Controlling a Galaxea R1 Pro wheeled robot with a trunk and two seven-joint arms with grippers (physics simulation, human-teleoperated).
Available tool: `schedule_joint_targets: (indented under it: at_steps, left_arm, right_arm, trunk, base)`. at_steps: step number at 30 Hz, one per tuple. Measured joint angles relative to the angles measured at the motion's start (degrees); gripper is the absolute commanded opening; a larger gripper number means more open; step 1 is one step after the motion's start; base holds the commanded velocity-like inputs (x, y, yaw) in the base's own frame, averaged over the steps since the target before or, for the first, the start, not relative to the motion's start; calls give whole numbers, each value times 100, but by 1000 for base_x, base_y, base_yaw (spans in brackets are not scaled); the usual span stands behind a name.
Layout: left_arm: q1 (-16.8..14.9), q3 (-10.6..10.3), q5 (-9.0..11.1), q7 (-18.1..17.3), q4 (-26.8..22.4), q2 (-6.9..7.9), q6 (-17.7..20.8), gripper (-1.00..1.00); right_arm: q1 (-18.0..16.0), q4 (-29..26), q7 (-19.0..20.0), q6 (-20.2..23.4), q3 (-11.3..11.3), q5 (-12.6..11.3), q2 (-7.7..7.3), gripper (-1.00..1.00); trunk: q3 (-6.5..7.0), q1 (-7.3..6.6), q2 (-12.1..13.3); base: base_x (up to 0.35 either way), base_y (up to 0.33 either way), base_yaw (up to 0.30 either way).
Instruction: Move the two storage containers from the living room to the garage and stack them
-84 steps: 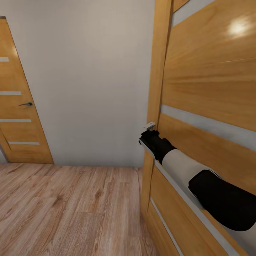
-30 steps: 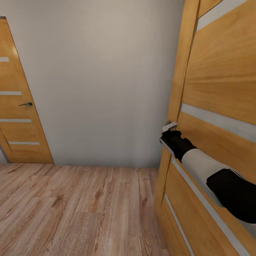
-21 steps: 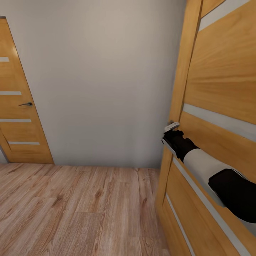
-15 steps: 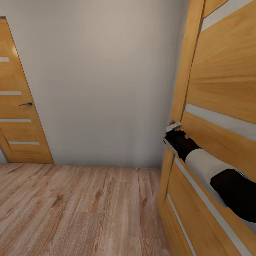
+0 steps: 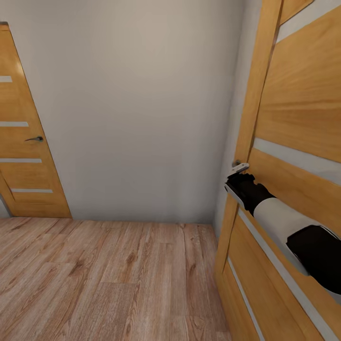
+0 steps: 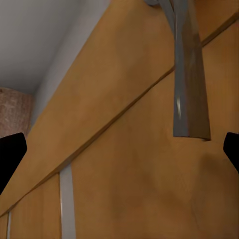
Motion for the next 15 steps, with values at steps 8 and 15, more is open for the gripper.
schedule_joint_targets:
  at_steps: [8,15]
  left_arm:
    - [0,0,0,0,-1,-2,0,100]
    - [0,0,0,0,0,-3,0,100]
  right_arm:
    - [-36,2,3,-6,-37,-56,-130,100]
    - [-49,-1,3,-9,-41,-66,-230,100]
  trunk:
    - [-1,0,0]
    - [0,0,0]
  base:
    - [0,0,0]
    - [0,0,0]
